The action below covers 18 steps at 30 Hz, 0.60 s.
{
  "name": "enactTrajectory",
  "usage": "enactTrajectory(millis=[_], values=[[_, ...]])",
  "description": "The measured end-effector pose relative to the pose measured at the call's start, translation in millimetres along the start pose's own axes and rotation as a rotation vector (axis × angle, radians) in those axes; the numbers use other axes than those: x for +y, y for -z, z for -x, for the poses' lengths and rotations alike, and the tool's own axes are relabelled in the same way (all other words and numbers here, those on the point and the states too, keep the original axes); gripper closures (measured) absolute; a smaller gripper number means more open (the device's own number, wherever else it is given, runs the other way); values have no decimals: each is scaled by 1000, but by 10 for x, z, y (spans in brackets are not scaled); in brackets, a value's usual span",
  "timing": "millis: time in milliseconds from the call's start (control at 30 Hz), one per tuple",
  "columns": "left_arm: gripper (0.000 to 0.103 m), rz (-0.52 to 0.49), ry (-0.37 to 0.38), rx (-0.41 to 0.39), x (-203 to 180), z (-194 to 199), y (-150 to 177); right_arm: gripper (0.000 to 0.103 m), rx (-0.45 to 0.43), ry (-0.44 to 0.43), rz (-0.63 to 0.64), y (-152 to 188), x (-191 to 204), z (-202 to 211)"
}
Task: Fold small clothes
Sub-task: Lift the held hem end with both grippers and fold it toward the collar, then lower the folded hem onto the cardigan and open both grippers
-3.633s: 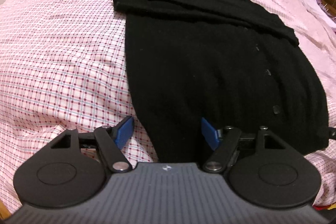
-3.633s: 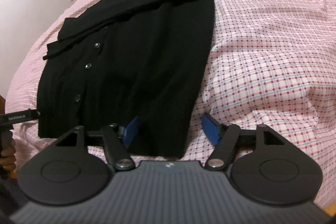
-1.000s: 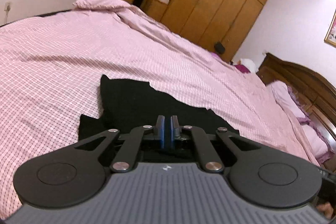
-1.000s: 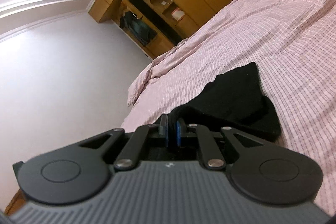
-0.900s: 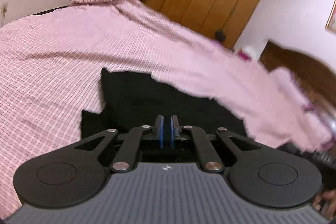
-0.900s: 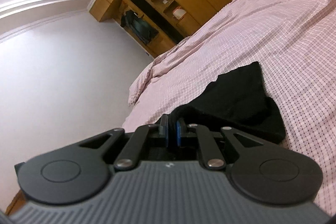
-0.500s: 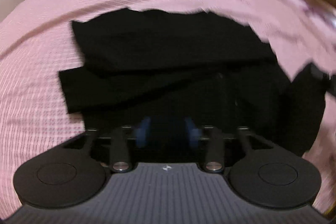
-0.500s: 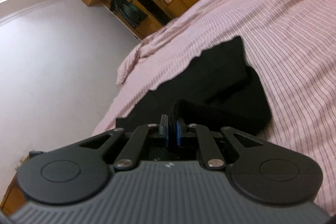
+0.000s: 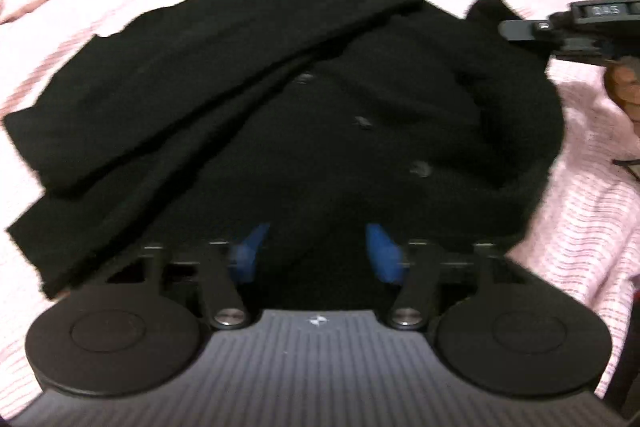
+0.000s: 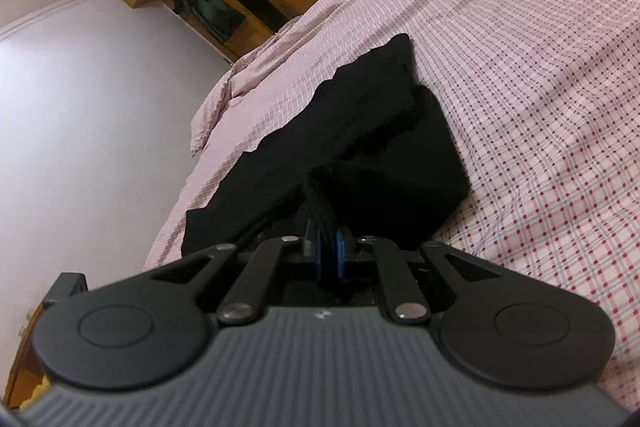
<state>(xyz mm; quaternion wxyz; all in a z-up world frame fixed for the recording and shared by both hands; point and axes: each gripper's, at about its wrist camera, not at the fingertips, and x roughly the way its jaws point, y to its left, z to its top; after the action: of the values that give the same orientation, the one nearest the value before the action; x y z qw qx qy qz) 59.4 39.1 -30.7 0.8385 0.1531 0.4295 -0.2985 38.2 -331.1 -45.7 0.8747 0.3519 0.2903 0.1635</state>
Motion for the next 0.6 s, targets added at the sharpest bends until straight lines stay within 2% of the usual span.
enactTrajectory(millis=[67, 133, 267, 333, 400, 500, 600], values=[[90, 47, 15, -29, 22, 68, 25, 93, 1, -1, 0, 1, -9, -4], [91, 120, 13, -80, 29, 191, 71, 93, -4, -4, 2, -5, 10, -6], [92, 256, -63, -227, 73, 567, 120, 93, -42, -31, 13, -53, 78, 14], [92, 348, -135, -317, 142, 729, 96, 93, -76, -49, 12, -94, 121, 43], [92, 414, -247, -410, 171, 902, 95, 93, -117, -63, 3, -146, 171, 69], [92, 434, -377, -497, 159, 1040, 32, 93, -174, -81, -9, -242, 251, 65], [92, 463, -431, -571, 140, 1049, -137, 93, -228, -85, 1, -404, 367, -7]])
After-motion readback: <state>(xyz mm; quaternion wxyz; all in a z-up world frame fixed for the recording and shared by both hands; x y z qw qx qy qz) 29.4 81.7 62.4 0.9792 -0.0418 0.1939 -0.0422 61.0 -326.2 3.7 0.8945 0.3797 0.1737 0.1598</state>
